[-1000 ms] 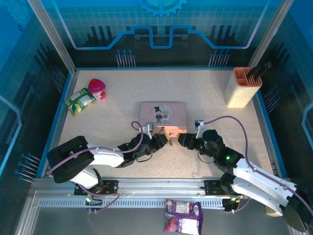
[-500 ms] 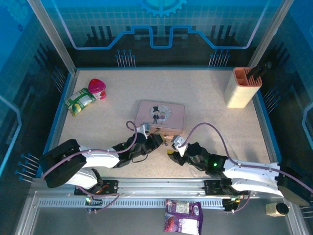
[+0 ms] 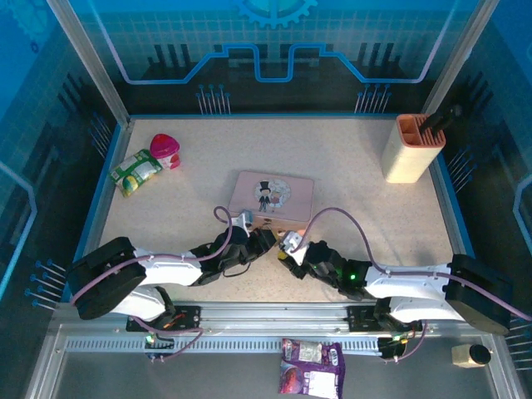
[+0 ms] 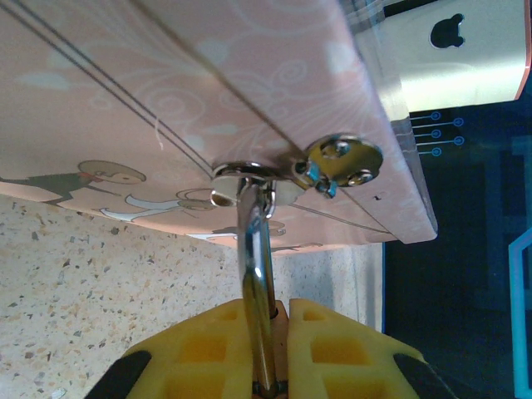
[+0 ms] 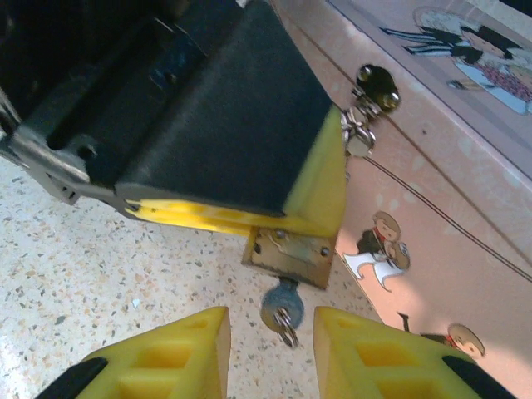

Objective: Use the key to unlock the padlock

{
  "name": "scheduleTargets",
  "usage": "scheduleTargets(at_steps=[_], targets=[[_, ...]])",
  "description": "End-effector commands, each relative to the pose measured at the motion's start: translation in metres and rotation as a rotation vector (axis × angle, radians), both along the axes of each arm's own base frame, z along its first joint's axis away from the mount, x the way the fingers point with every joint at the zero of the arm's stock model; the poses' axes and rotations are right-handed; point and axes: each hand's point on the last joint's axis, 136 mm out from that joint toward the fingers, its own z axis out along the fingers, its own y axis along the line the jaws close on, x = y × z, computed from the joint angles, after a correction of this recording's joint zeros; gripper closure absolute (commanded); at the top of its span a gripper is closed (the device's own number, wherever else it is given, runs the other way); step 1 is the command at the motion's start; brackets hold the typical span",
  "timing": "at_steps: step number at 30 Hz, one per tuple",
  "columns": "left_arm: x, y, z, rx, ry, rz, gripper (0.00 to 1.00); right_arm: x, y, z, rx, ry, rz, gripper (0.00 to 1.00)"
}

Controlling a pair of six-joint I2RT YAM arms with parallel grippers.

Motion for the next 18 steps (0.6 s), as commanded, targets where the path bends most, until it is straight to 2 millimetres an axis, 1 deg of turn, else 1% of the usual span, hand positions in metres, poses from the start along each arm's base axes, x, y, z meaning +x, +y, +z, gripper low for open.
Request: scheduleTargets(at_steps=[1,5,9,13,18], targets=[[0.007,-0.007,0.033,-0.089,-0.087,-0.008,1.0,0.007,0.012,0.018,0.019,-0.067,-0.007,0.67],[0.007,-0.008,0.033,-0.094,-0.086,-0.008,1.0,0.009,0.016,0.018,-0.002,-0.082,-0.007,0.69],[0.007,-0.007,0.033,-0.098,-0.083,-0.005,1.0,0.014,0.014,0.015,-0.04,-0.105,-0.043,0.71],[0.007,-0.006,0.033,-0.098,-0.084,-0.002,1.0,0.02,0.01,0.005,-0.112,-0.147,-0.065,0.71],[0.007,-0.007,0.036,-0.101,-0.088,-0.003,1.0,0.02,0.01,0.006,-0.106,-0.154,-0.07,0.72]])
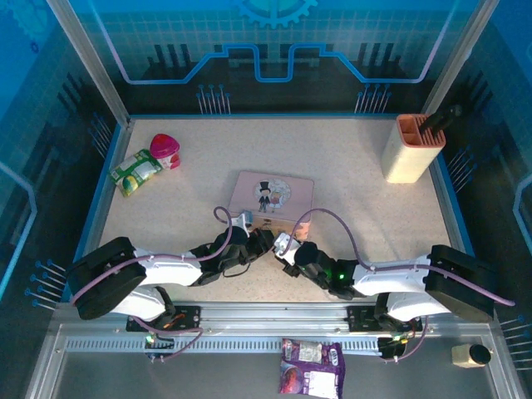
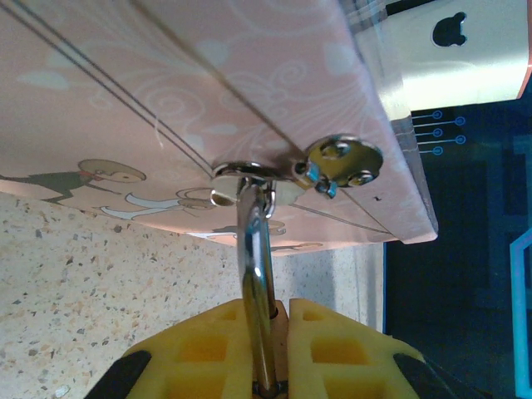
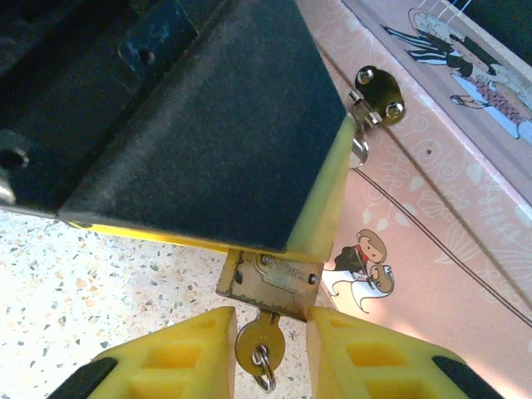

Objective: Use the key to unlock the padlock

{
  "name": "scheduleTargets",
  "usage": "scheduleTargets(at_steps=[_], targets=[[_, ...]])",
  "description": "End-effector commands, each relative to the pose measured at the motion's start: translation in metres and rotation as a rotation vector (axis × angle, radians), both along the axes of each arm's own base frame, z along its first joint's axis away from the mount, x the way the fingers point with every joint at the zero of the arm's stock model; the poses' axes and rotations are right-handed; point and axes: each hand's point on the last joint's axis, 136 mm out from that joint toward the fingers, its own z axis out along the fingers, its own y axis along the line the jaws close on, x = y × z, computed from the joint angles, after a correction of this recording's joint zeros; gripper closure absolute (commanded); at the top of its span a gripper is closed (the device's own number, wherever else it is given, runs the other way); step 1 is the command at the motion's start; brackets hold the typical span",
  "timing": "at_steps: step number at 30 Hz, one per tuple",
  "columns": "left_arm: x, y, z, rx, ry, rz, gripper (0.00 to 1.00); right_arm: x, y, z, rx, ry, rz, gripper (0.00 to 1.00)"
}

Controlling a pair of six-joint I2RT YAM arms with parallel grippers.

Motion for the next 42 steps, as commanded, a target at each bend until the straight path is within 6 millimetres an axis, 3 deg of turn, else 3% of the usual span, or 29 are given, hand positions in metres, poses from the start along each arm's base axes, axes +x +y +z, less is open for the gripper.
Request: scheduleTargets(at_steps=[1,17,21,26,30,42], targets=[[0.008,-0.008,0.037,-0.101,-0.091,-0.003,1.0,0.006,0.007,0.015,0.025,-0.056,-0.019,0.72],[0.007,-0.015,0.035,-0.121,-0.074,-0.024,1.0,0.018,0.016,0.011,0.027,-0.061,-0.078,0.86],[0.007,-0.016,0.033,-0.115,-0.073,-0.025,1.0,0.019,0.014,0.018,0.09,-0.052,-0.109,0.93],[0.008,-0.015,0.03,-0.107,-0.065,-0.022,1.0,0.014,0.018,0.025,0.216,0.093,-0.096,0.97],[0.01,-0.018,0.029,-0.103,-0.06,-0.027,1.0,0.016,0.015,0.014,0.338,0.294,-0.111,1.0],[0.013,-0.017,0.019,-0.089,-0.03,-0.021,0.94,0.013,0.016,0.003,0.479,0.476,-0.155,1.0]])
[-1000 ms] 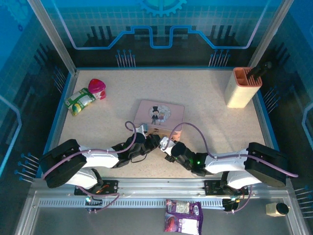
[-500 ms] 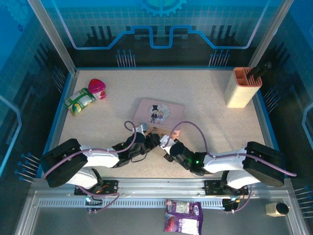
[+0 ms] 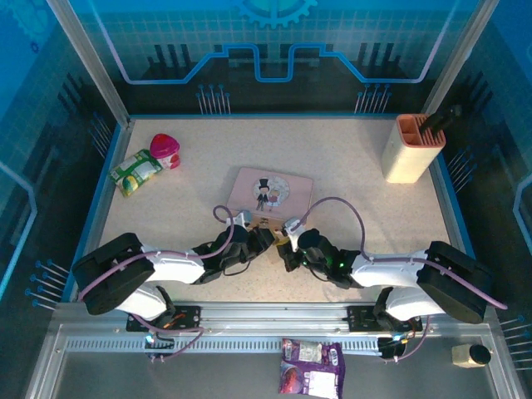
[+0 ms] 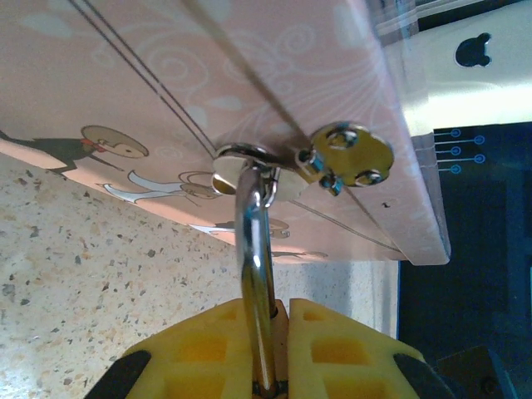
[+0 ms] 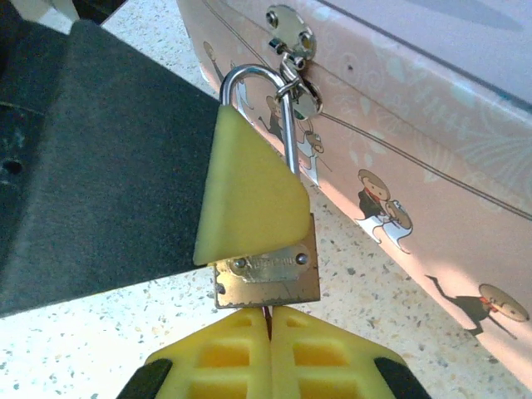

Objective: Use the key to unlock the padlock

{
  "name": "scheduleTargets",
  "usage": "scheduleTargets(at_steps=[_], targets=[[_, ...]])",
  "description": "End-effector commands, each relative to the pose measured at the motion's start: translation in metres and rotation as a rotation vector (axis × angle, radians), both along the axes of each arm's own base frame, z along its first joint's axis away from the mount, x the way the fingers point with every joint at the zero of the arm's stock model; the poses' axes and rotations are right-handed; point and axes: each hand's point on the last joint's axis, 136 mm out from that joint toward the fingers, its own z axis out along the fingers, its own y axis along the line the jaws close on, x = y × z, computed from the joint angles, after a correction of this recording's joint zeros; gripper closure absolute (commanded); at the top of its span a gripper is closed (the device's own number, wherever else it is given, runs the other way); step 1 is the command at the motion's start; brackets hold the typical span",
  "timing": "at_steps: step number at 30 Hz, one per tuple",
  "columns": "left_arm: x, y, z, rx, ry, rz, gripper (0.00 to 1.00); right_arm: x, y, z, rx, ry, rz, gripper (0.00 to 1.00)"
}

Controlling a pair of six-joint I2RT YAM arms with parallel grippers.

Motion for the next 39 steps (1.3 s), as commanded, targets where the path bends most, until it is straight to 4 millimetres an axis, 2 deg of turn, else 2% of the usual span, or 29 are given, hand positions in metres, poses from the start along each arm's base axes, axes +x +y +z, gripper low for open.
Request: scheduleTargets(at_steps=[1,7,12,18,25,29,33,39], targets=[[0.005,-0.02,0.031,-0.105,-0.048,-0.046,0.92,0.004,0.01,0.014,0.124,0.037,-0.02,1.0],[0.004,-0.008,0.016,-0.078,-0.007,-0.01,0.63,0.006,0.005,0.004,0.087,0.059,-0.042,1.0],[0.004,0.015,0.001,0.001,0.002,0.041,0.47,0.004,0.006,-0.001,0.082,0.087,-0.043,1.0],[0.002,0.048,-0.002,0.096,-0.017,0.104,0.4,-0.003,0.01,-0.011,0.098,0.177,-0.046,1.0],[0.0,0.072,0.008,0.177,-0.054,0.139,0.38,-0.006,0.012,-0.019,0.132,0.236,-0.069,1.0],[0.0,0.084,0.009,0.233,-0.069,0.134,0.35,-0.001,0.008,-0.028,0.138,0.286,-0.126,1.0],[0.007,0.101,0.017,0.324,-0.092,0.117,0.33,0.005,0.008,-0.038,0.161,0.349,-0.165,0.88],[0.022,0.13,0.034,0.504,-0.138,0.085,0.26,0.014,0.007,-0.04,0.232,0.406,-0.161,0.8]])
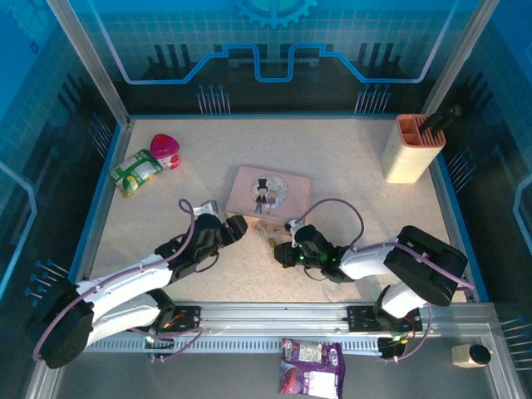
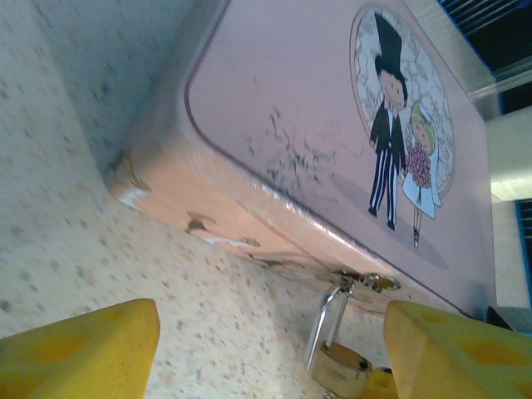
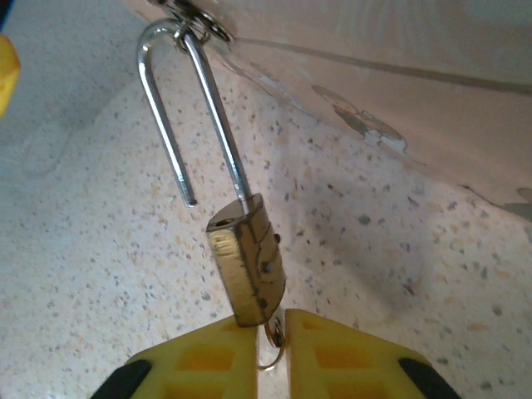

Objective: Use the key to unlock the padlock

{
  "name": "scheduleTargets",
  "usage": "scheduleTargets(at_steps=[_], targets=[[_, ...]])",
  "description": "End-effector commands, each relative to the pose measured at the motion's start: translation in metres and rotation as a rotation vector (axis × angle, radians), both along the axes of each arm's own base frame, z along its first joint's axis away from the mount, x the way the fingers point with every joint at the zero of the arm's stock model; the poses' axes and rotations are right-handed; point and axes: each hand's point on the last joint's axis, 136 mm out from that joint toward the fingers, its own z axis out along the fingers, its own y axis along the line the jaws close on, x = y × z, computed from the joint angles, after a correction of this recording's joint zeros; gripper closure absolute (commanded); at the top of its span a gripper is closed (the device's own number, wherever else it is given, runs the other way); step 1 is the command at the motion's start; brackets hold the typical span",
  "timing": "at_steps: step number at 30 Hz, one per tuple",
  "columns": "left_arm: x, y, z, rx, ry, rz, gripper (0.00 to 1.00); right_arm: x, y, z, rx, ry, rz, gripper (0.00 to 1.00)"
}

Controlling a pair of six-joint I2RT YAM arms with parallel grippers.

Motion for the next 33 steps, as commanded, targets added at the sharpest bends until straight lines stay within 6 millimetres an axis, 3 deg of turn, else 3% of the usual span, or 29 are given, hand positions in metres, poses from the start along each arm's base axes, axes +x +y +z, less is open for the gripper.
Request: scheduleTargets(at_steps=[1,7,13,18,26,33], targets=[[0.004,0.016,0.01,0.15,-0.019,-0.066,0.26,0.01,-0.001,0.003,0.063,0.066,-0.03,0.79],[0.024,0.028,0.016,0.198,-0.032,-0.109,0.22,0.015,-0.013,0.008,-0.073,0.005,0.009,0.68],[0.046,0.025,0.012,0.212,-0.011,-0.141,0.2,0.024,-0.023,0.014,-0.199,-0.061,0.023,0.56],[0.056,0.021,0.022,0.231,-0.02,-0.164,0.2,0.024,-0.02,0.024,-0.245,-0.095,0.054,0.45],[0.064,0.025,0.02,0.259,-0.011,-0.152,0.19,0.013,-0.014,0.032,-0.25,-0.164,0.132,0.35],[0.062,0.027,0.016,0.261,0.006,-0.148,0.19,0.012,0.002,0.042,-0.215,-0.209,0.152,0.33]])
